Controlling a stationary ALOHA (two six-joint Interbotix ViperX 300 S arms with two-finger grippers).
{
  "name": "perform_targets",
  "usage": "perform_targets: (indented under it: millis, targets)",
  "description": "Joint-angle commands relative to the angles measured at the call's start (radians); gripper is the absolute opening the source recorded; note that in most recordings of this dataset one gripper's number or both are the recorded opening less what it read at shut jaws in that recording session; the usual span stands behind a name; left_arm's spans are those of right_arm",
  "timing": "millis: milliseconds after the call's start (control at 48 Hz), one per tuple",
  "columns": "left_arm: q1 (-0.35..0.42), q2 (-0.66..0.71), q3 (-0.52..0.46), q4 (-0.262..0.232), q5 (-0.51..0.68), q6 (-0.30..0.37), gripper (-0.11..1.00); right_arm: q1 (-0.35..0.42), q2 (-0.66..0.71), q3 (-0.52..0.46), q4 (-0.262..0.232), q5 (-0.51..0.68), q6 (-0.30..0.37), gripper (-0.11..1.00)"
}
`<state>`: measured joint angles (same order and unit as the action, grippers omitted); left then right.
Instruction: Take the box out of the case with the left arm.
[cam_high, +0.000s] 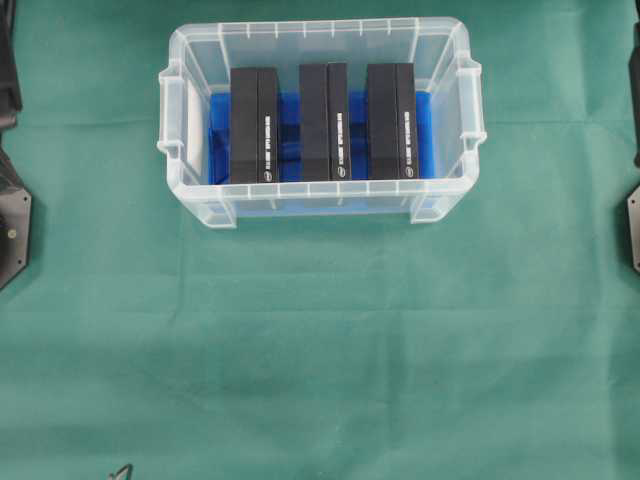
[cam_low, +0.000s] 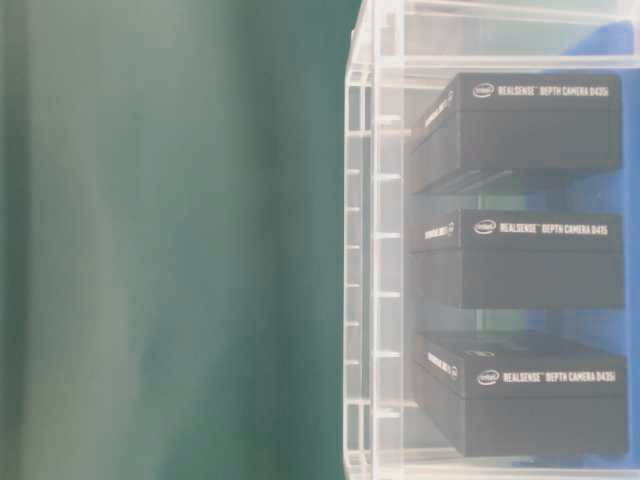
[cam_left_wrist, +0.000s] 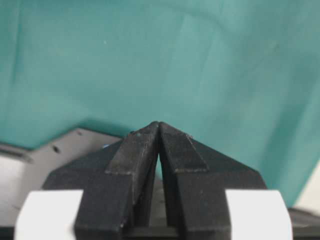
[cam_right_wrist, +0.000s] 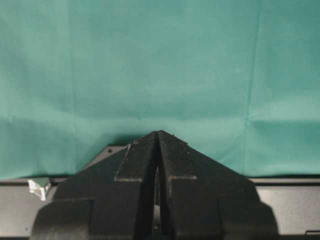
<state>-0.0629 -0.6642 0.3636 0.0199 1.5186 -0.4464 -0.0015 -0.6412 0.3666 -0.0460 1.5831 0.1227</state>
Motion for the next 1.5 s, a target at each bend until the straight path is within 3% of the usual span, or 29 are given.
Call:
perform_targets:
  millis: [0, 187, 375, 437, 479, 646, 791, 1229, 1479]
  targets:
    - [-0.005, 0.005, -0.023, 0.002, -0.003, -0.112, 0.0, 0.0, 0.0, -0.028, -0.008, 0.002, 0.002, 0.0]
    - [-0.005, 0.008, -0.025, 0.017, -0.002, -0.488, 0.0, 0.0, 0.0, -0.026, -0.023, 0.003, 0.0, 0.0]
    - [0.005, 0.008, -0.023, 0.029, 0.011, -0.969, 0.0, 0.0, 0.0, -0.026, -0.031, 0.009, 0.0, 0.0]
    - [0.008, 0.003, -0.018, 0.029, 0.017, -1.074, 0.0, 0.0, 0.002, -0.026, -0.031, 0.015, 0.0, 0.0]
    - [0.008, -0.002, -0.017, 0.029, 0.02, -1.106, 0.0, 0.0, 0.0, -0.026, -0.031, 0.02, 0.0, 0.0]
    - [0.012, -0.002, -0.014, 0.029, 0.018, -1.069, 0.0, -0.002, 0.0, -0.026, -0.031, 0.031, 0.0, 0.0]
    - [0.071, 0.005, -0.017, 0.032, 0.014, -1.009, 0.0, -0.002, 0.002, -0.026, -0.031, 0.032, 0.0, 0.0]
    - [0.42, 0.012, -0.025, 0.028, 0.023, -0.73, 0.0, 0.0, 0.002, -0.025, -0.032, 0.032, 0.0, 0.0]
    - [0.508, 0.029, -0.028, 0.026, 0.028, -0.624, 0.0, 0.0, 0.002, -0.025, -0.037, 0.032, 0.0, 0.0]
